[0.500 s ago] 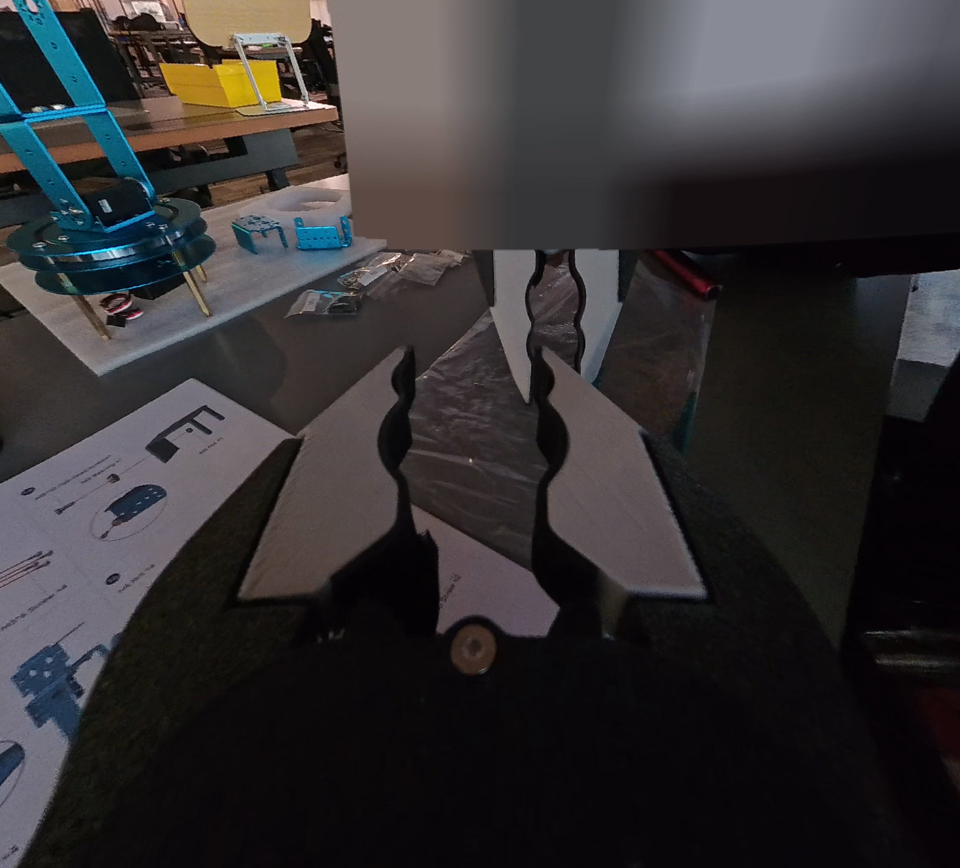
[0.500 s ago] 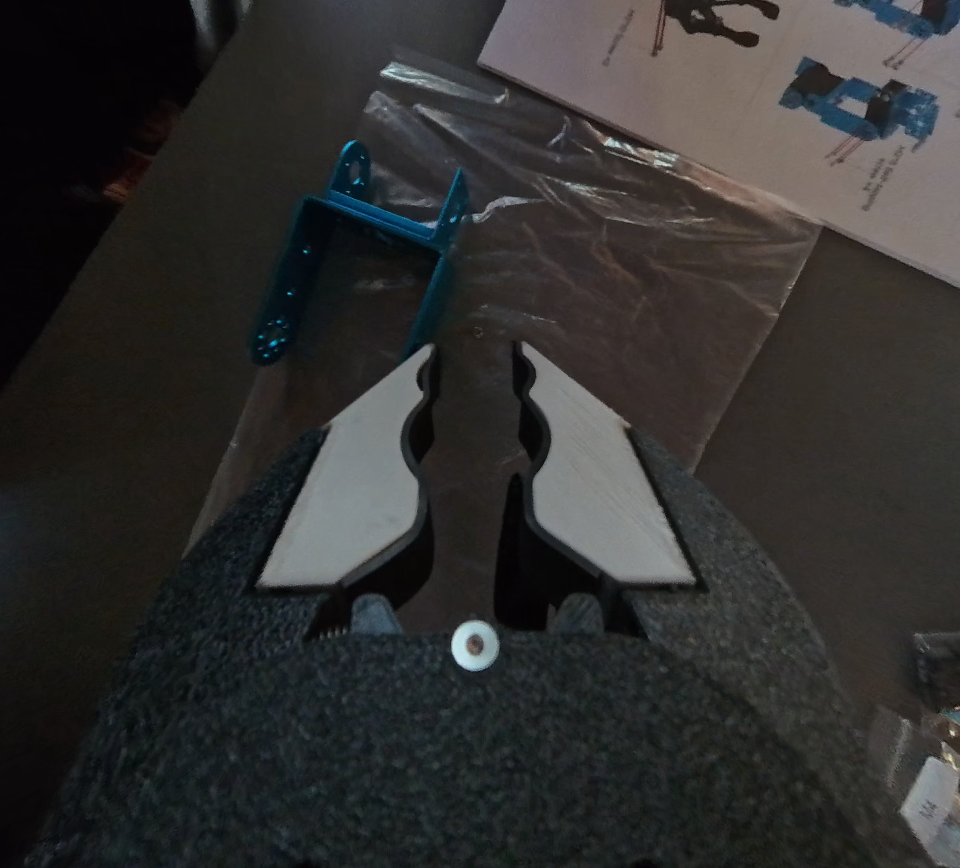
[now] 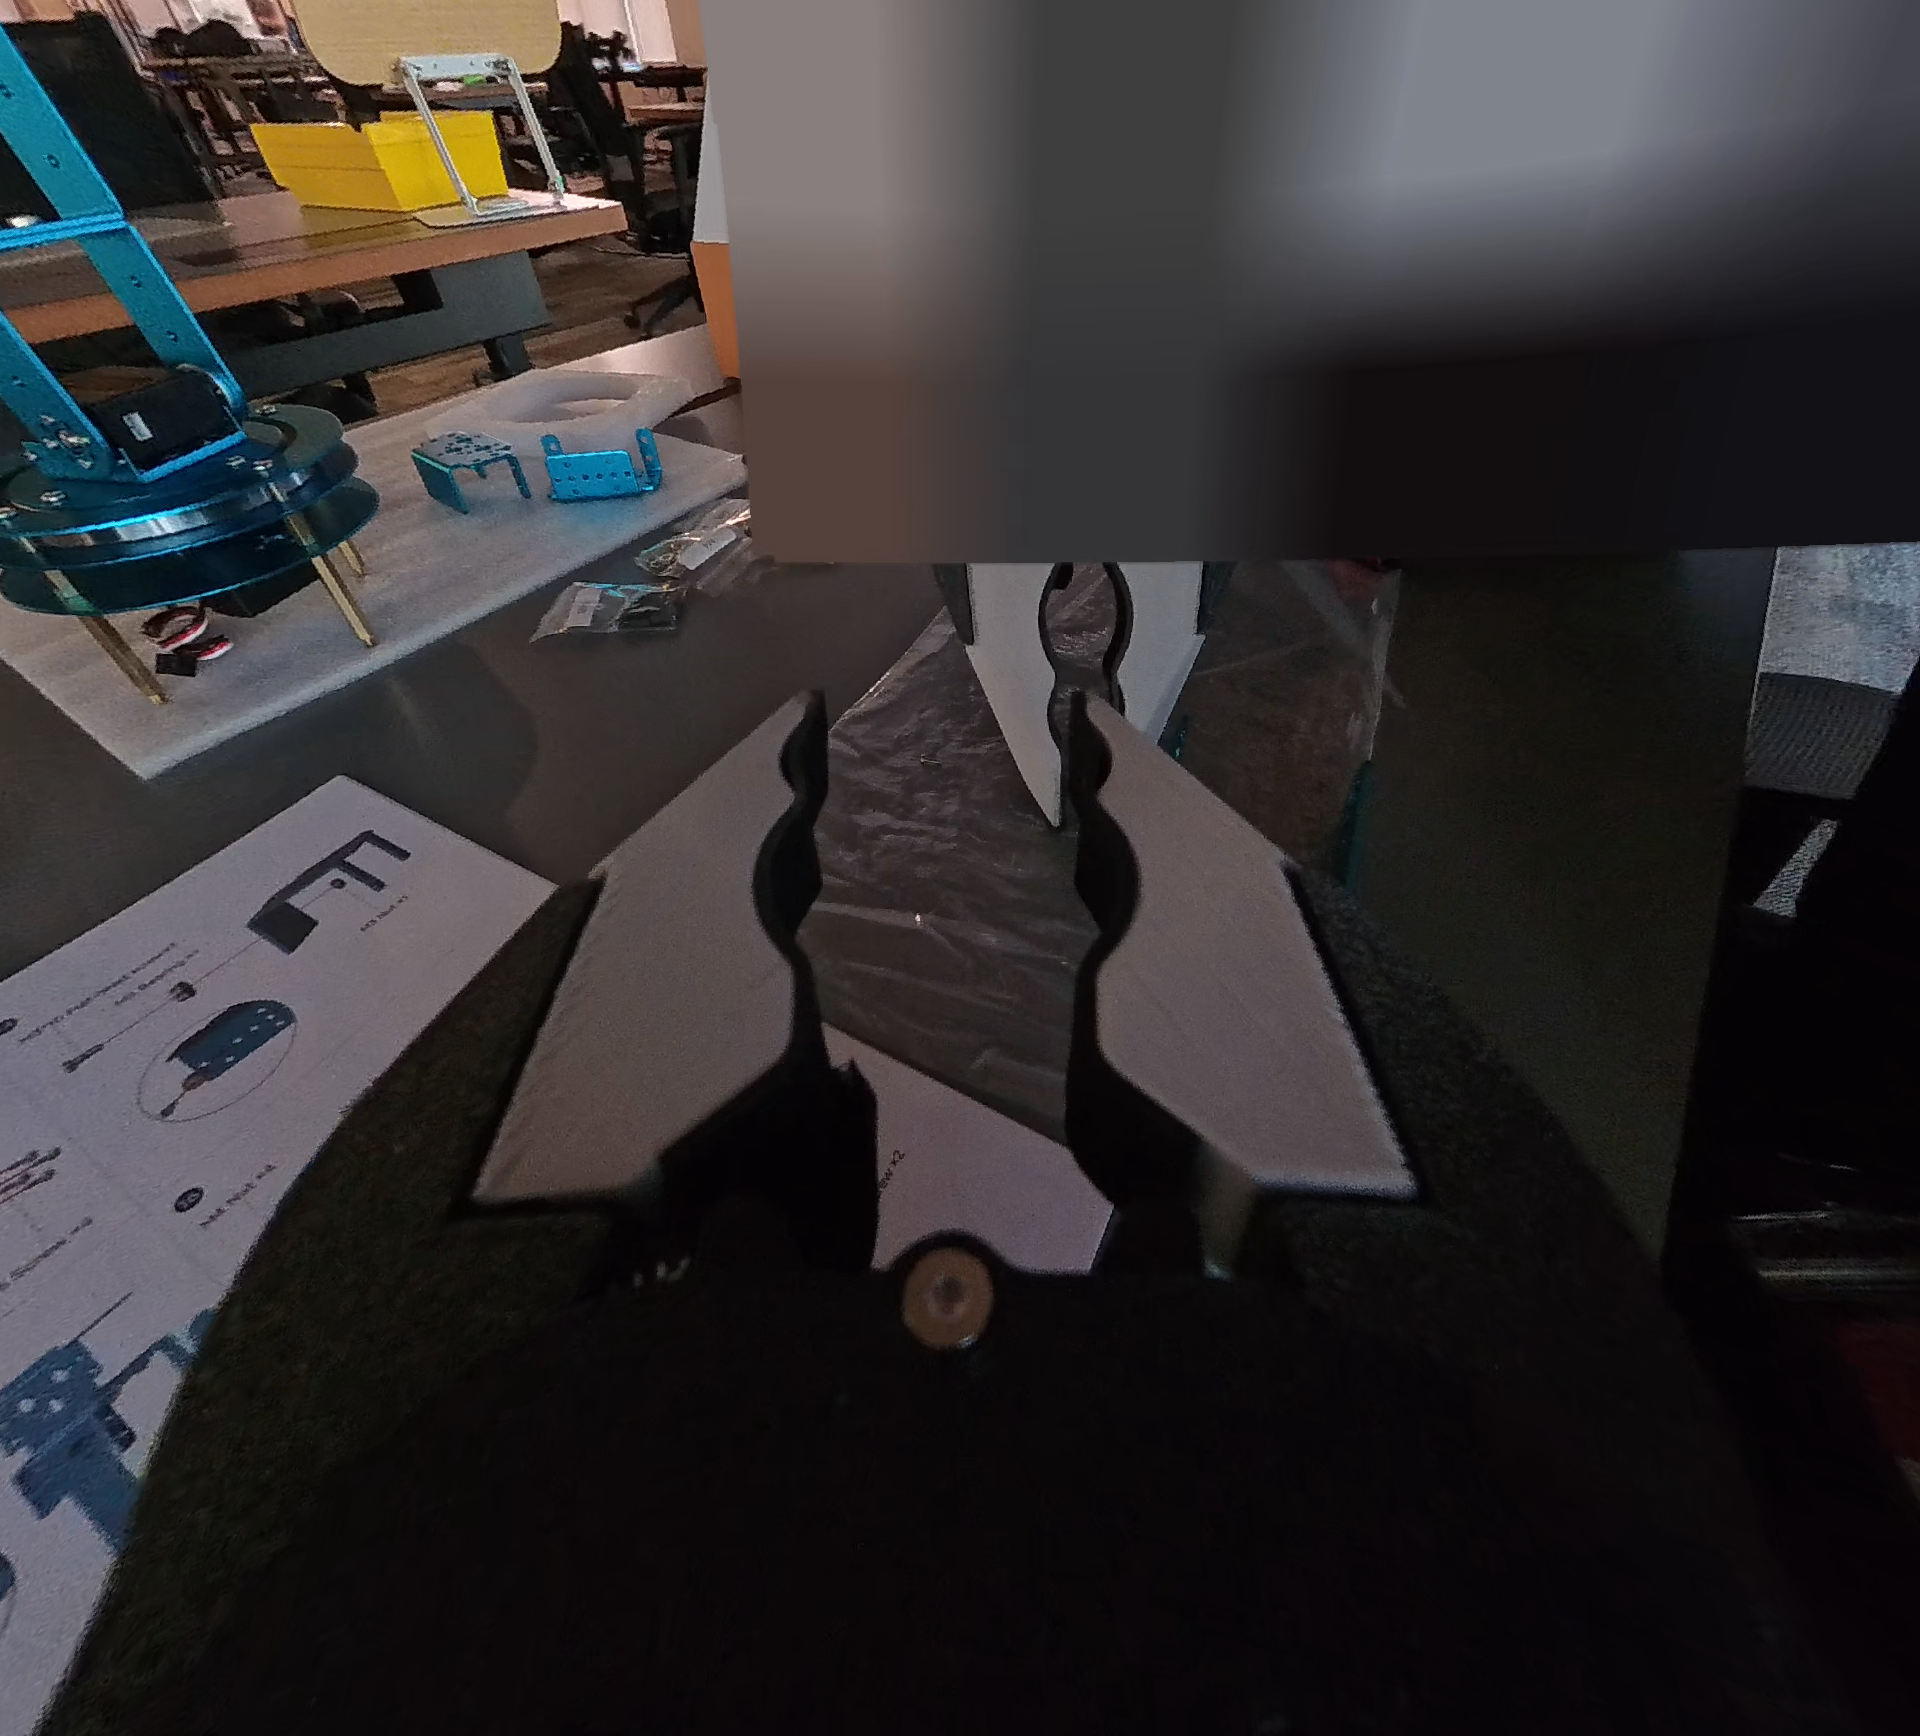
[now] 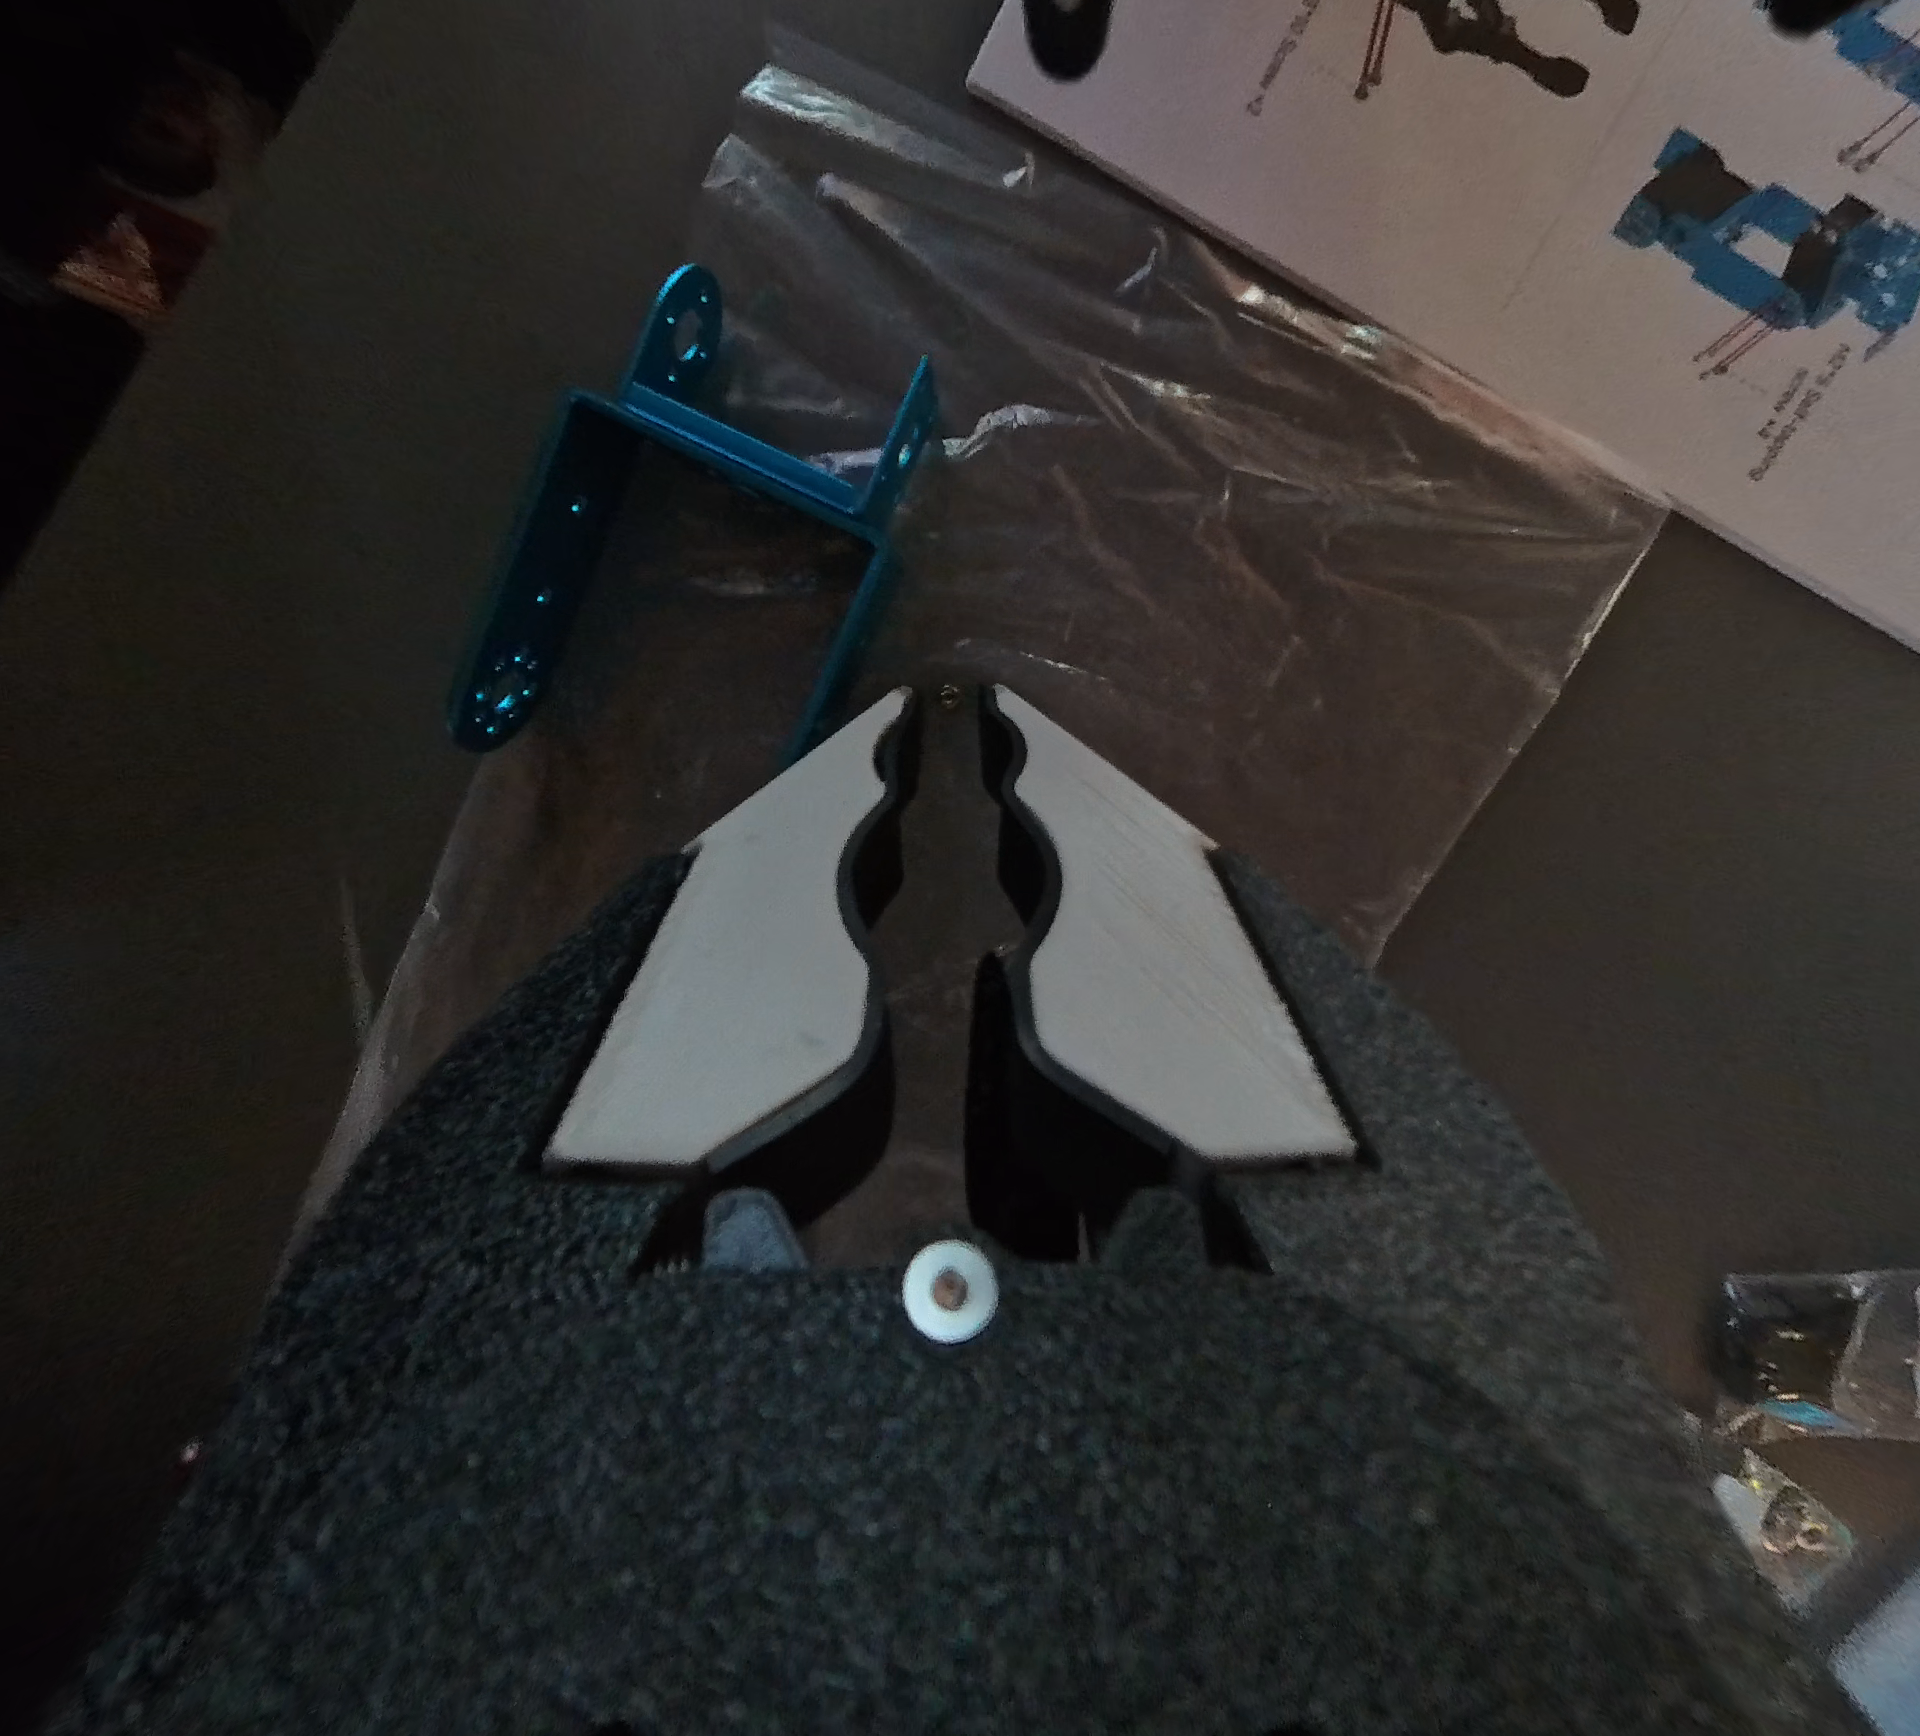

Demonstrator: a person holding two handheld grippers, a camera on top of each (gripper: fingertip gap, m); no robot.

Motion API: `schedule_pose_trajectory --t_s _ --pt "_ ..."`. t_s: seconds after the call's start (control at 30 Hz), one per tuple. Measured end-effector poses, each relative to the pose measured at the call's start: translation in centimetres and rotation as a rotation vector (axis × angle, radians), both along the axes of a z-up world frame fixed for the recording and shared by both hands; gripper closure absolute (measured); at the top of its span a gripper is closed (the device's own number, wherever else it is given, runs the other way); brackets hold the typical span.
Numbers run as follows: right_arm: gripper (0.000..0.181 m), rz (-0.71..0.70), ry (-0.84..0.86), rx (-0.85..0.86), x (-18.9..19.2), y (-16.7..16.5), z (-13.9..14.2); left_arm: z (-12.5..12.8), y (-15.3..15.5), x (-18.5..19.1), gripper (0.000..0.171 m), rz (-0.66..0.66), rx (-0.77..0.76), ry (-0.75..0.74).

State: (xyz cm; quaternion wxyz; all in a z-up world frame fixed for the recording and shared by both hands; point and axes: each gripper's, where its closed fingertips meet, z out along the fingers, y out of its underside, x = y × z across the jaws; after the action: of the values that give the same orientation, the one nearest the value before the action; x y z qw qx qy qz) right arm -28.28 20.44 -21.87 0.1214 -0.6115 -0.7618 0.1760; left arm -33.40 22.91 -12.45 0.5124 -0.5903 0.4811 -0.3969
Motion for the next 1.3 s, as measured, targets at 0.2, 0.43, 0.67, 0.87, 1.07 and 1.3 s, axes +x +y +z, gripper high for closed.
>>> schedule_pose_trajectory --t_s 0.2,0.43,0.67,0.87,1.07,1.3 --pt "0.173 0.012 -0.081 0.038 0.0 0.0 0.0 -0.1 -0.3 0.1 0.126 0.002 0.039 0.013" --pt "0.178 0.017 -0.093 0.109 0.2 -0.1 0.0 0.1 -0.4 0.1 0.126 0.005 0.053 0.005" --pt "0.178 -0.049 0.054 0.161 0.7 0.4 1.6 0.3 -0.4 -0.1 0.126 0.02 0.065 -0.013" --pt "0.178 -0.084 0.31 0.228 0.7 -1.0 4.3 -1.7 -0.9 -0.3 0.136 0.015 -0.014 0.13" --pt "0.178 -0.065 0.426 0.252 0.2 -3.5 4.2 -6.1 -3.5 0.1 0.141 -0.044 0.058 0.428" --pt "0.177 -0.027 0.438 0.253 -1.3 -4.5 3.1 -7.8 -3.5 0.8 0.139 -0.064 0.128 0.554"
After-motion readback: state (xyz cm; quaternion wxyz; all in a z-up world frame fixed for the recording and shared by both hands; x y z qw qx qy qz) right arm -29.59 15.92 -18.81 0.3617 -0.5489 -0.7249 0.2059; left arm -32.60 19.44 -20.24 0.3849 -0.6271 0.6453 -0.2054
